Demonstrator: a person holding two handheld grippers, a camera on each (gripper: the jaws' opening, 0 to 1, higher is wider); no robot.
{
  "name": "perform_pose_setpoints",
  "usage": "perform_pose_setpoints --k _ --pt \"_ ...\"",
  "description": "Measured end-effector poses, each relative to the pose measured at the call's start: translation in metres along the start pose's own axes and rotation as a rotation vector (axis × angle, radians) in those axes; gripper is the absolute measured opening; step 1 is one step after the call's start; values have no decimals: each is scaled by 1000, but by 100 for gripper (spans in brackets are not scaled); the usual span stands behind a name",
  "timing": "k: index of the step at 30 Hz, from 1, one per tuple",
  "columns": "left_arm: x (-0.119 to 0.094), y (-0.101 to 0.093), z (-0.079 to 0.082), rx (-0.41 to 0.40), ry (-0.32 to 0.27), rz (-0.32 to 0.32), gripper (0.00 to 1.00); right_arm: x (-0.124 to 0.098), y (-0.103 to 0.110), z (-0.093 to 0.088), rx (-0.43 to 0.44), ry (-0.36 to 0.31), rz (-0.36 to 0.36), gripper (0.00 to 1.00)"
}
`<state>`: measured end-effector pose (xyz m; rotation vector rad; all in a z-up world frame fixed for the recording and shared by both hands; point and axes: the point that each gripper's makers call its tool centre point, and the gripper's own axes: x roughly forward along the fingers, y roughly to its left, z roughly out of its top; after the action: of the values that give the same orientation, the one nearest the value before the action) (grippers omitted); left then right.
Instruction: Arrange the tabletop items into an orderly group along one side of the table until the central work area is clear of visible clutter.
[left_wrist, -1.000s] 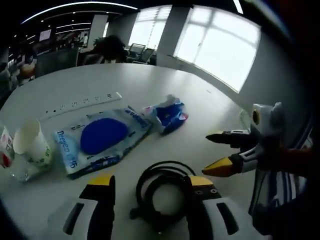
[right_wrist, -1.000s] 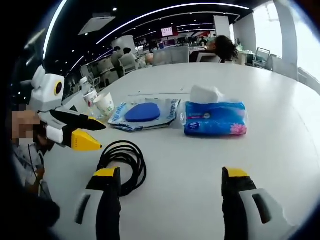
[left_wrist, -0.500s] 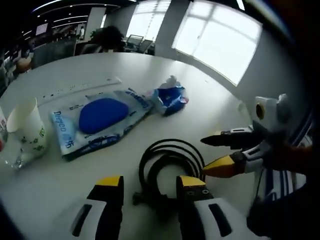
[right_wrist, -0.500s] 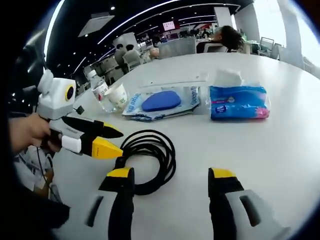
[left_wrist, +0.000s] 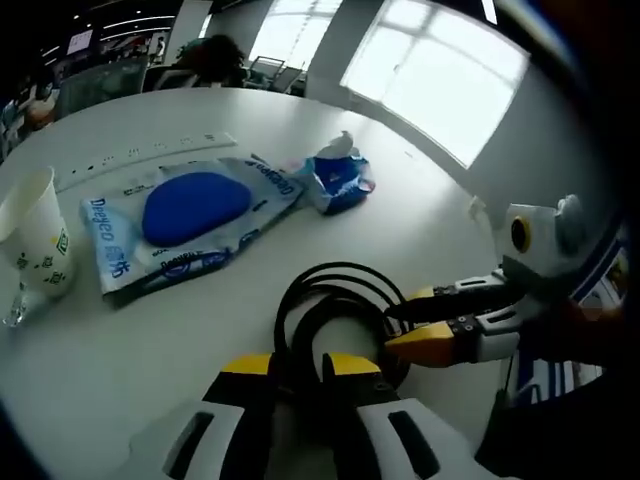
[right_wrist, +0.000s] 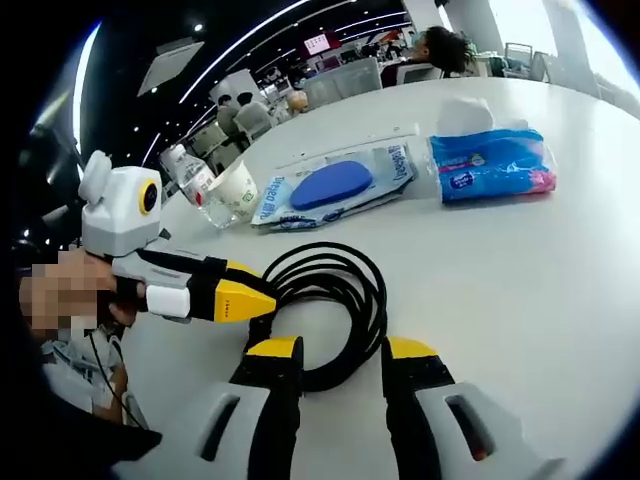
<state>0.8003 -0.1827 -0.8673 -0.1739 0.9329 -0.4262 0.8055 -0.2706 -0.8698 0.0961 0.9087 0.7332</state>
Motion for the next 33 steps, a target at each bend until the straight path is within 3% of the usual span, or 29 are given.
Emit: perform_pose_setpoints --k 6,11,21,33 --pt "-2 -1 1 -34 -2 -9 10 0 -11 -3 60 24 -54 9" --pt "-3 -3 0 -21 5 -13 7 -3 -11 -1 52 23 -57 7" --pt "-11 -6 -4 -34 32 -22 5 -15 -2 9 154 -35 -13 0" --pt "-21 -11 -7 -69 37 -35 3 -29 7 18 129 -69 -4 0"
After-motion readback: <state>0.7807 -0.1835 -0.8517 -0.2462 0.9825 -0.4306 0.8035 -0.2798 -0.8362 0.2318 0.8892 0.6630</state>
